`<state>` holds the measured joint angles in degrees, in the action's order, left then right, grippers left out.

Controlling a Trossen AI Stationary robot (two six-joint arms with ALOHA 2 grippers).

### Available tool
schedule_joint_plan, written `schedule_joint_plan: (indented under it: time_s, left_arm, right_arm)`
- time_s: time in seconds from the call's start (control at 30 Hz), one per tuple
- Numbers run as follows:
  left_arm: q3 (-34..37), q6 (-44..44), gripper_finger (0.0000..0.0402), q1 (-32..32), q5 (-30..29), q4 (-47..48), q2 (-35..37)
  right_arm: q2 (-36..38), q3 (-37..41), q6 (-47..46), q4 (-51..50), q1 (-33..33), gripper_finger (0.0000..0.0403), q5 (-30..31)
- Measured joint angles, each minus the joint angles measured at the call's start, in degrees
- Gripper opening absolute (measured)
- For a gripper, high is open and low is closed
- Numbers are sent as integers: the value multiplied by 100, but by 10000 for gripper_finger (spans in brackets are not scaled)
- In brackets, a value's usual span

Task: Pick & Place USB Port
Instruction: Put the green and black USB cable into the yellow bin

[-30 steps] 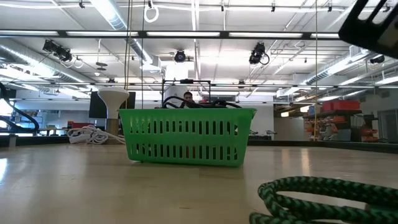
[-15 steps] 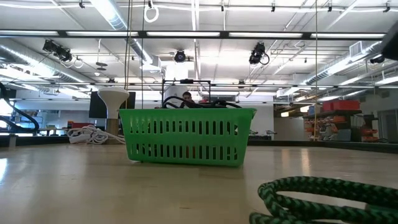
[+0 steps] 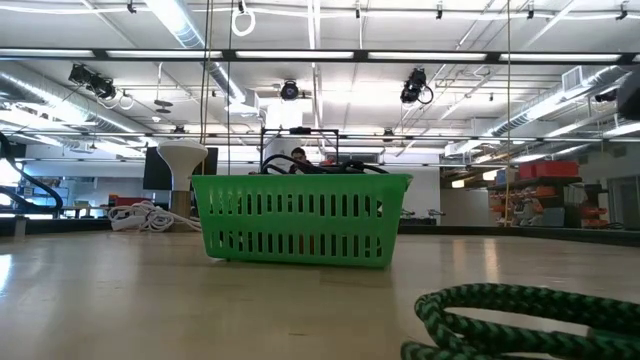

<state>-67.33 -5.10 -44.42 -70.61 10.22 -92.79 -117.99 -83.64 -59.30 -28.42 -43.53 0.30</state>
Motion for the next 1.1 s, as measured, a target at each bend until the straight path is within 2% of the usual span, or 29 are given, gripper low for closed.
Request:
schedule_joint_plan:
  time_s: [0.3,0.63,0.77,1.1]
  left_arm:
    - [0,2,12,0,0,-2,0]
    - [0,11,12,0,0,17,0]
    - [0,9,12,0,0,20,0]
    - [0,9,12,0,0,37,0]
  right_arm:
    - [13,48,75,-318,24,40,340]
    - [13,50,35,-94,33,26,-97]
    - [13,50,31,-98,33,37,21]
    - [13,368,72,174,33,96,237]
